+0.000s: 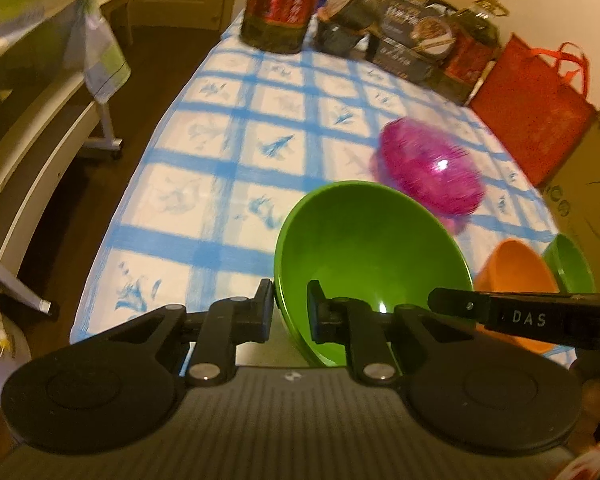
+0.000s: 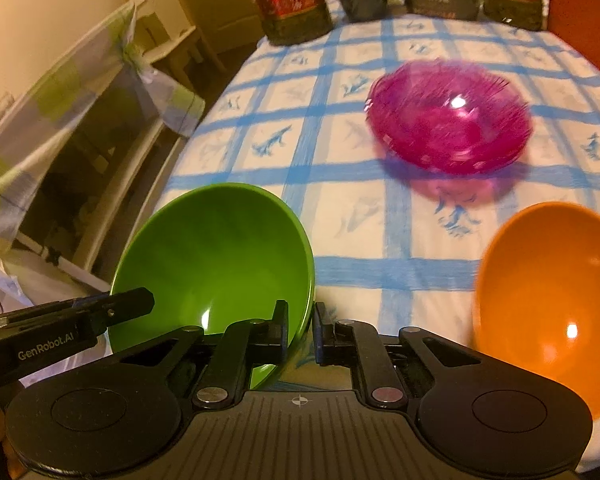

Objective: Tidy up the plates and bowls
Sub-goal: 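Close both grippers on the rim of the large green bowl, then lift the large green bowl with both grippers toward the orange bowl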

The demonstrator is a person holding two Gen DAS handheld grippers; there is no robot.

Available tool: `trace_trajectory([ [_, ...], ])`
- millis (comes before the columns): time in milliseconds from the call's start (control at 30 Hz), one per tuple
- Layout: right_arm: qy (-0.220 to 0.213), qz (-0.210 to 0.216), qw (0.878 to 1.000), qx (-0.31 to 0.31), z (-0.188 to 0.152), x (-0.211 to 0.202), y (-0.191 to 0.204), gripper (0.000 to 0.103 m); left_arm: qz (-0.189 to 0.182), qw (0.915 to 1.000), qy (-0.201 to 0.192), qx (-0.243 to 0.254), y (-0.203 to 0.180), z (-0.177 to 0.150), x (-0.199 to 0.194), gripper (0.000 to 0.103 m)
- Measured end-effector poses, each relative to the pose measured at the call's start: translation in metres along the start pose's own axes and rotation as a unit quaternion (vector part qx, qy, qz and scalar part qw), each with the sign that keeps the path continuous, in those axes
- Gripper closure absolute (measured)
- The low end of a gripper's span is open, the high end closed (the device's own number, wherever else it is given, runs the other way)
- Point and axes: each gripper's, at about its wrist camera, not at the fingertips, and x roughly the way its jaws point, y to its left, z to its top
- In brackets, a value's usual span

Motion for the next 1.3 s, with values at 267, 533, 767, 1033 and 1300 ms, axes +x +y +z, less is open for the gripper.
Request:
trace_trajectory([
  [267, -0.045, -0.019, 0.998, 0.029, 0.006, -0.069, -0.034, 0.091, -0.048, 0.9981, -0.024, 0.032, -0.061, 0.02, -0.024, 0.088],
  [533, -0.07, -0.057, 0.994, 0.058, 0.001, -0.114, -0.088, 0.091, -0.091, 0.993, -0.013, 0.074, -0.133, 0.025, -0.007, 0.088],
  [767, -0.07, -0.082, 0.991, 0.079, -0.008, -0.126, -0.126, 0.091, -0.109, 0.9901, 0.014, 0.086, -0.168, 0.017, 0.017, 0.088],
  [1033, -0.057, -0.089, 0.989, 0.1, -0.015, -0.118, -0.151, 0.091, -0.107, 0.989, 0.033, 0.097, -0.186, 0.014, 0.04, 0.088],
  [1300, -0.046, -0.103, 0.989, 0.098, -0.018, -0.106, -0.163, 0.091, -0.103, 0.9878, 0.044, 0.109, -0.194, 0.007, 0.057, 0.088],
])
